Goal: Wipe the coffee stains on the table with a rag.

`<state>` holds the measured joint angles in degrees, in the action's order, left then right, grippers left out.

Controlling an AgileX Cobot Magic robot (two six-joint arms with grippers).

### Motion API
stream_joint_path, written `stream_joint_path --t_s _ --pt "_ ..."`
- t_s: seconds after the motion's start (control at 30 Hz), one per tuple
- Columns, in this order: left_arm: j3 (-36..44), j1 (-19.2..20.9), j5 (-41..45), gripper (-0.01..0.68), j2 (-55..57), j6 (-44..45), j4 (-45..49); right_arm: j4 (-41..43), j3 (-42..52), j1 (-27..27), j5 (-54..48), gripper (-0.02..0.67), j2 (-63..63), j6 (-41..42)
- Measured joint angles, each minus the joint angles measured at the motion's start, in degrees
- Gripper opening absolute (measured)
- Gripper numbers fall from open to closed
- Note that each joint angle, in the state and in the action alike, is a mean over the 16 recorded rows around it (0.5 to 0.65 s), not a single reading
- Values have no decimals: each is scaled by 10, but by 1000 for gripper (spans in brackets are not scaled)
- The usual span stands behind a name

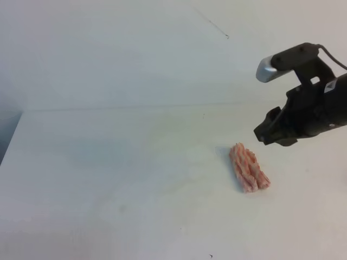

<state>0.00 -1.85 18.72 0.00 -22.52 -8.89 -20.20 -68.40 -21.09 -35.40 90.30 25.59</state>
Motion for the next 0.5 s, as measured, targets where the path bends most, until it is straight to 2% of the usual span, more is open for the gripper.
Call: stream_joint_path --t_s 0.27,0.5 --pt "2 0 -1 -1 -1 0 0 12 33 0 -52 111 -86 11" --pt "2 0 -1 -1 -1 0 0 17 142 0 -14 15 -188 11"
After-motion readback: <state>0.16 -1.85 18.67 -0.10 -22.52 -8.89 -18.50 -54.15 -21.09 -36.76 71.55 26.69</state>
